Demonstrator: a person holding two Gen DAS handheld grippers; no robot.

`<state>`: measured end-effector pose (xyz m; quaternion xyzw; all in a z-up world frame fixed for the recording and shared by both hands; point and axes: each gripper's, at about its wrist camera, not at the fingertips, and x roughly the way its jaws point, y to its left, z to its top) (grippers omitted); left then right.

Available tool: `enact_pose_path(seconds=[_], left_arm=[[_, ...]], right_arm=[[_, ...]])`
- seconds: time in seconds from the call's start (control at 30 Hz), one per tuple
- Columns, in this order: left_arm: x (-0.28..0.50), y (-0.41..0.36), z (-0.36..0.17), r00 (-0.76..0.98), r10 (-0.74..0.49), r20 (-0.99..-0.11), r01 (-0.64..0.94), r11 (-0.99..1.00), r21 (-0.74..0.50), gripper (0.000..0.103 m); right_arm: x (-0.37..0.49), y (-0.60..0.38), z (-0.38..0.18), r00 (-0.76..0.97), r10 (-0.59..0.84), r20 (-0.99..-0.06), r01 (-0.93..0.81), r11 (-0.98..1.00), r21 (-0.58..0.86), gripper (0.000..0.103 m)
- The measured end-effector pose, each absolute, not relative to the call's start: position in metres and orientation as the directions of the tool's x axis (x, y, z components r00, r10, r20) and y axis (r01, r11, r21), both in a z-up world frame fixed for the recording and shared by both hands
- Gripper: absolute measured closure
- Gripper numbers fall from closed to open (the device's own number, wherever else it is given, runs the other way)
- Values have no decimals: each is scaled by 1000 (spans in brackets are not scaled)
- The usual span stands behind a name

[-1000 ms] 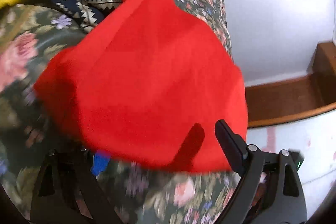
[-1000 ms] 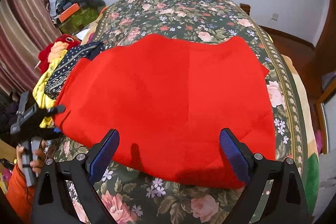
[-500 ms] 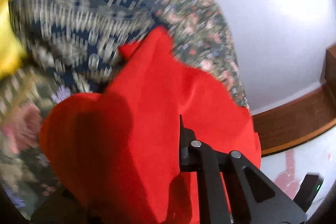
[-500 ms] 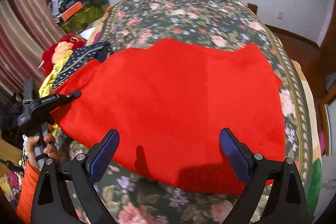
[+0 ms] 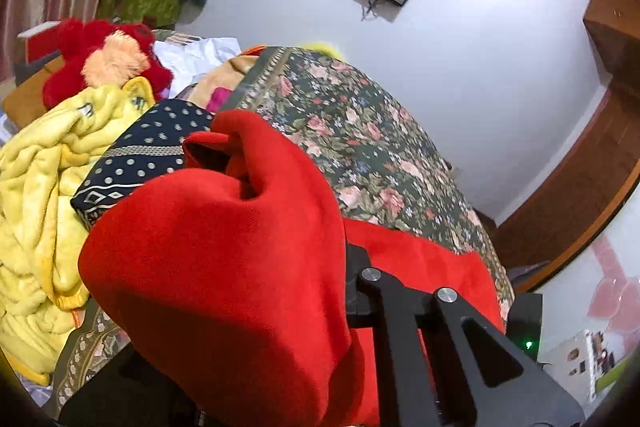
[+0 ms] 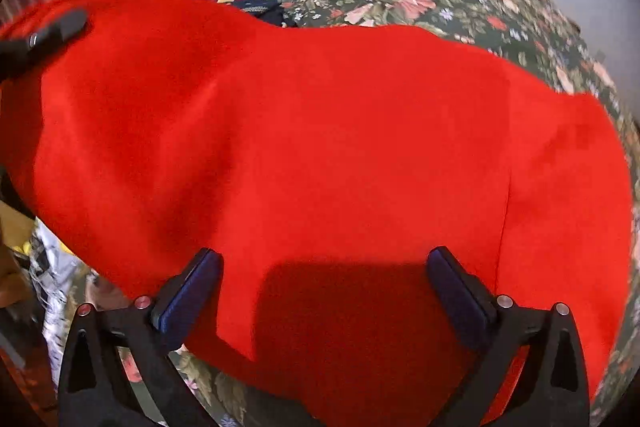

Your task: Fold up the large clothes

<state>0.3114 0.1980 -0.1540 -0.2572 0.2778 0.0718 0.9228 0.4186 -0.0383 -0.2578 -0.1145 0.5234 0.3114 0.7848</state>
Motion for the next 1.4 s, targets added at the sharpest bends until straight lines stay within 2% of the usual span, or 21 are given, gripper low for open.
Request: enact_pose_path(seconds=[0.13,0.3,0.5,0.6,0.67,0.8,0.83,0.9,0.97,1.07,1.17,1.27,1.4], left_arm=[[323,174,-142,842,-21,-538,-236,884,-404,94],[347,118,-113,859,-74,-507,-124,930,-346,94],[376,24,-105,837,-205,-508,65,958,-280,94],[388,-28,-125,784,-277,-556,161,955,-248,94],[396,-60,-152,702,-332,-630,237,943,-233,94],[403,-94,-210,538,-298,-788,275,946,-170,94],[399,-96,-219,515,-291,-807,286,945,-158,91],[388,-93,-221,507,-314,-803,331,931,-155,79],[371,-91,-212,501,-352,-791,398,905,-151,47],[343,-91,-192,531,-334,-778,449,890,-76,25],[319,-75,-174,594,-274,-756,418,909,-1,16],[313,-43,-158,647,-216,-731,333,943,17,9],[322,-2,-157,693,-95,-715,197,979,61,5]], right_arm=[[420,-64,-236,234,435,-869,-618,757,213,0],[422,-142,-194,360,476,-803,-515,819,254,0],[419,-263,-170,533,375,-758,-283,924,258,0],[414,-312,-174,558,317,-767,-173,948,266,0],[411,-337,-181,553,297,-779,-118,953,279,0],[399,-359,-190,536,284,-795,-81,955,286,0],[396,-360,-192,533,286,-796,-85,954,287,0],[389,-363,-192,531,292,-796,-97,954,285,0],[386,-361,-191,532,293,-794,-109,954,279,0],[388,-355,-191,528,307,-792,-118,950,290,0],[388,-342,-184,522,358,-774,-148,932,331,0],[401,-321,-180,499,455,-738,-207,889,408,0],[426,-288,-185,442,510,-737,-220,859,463,0]])
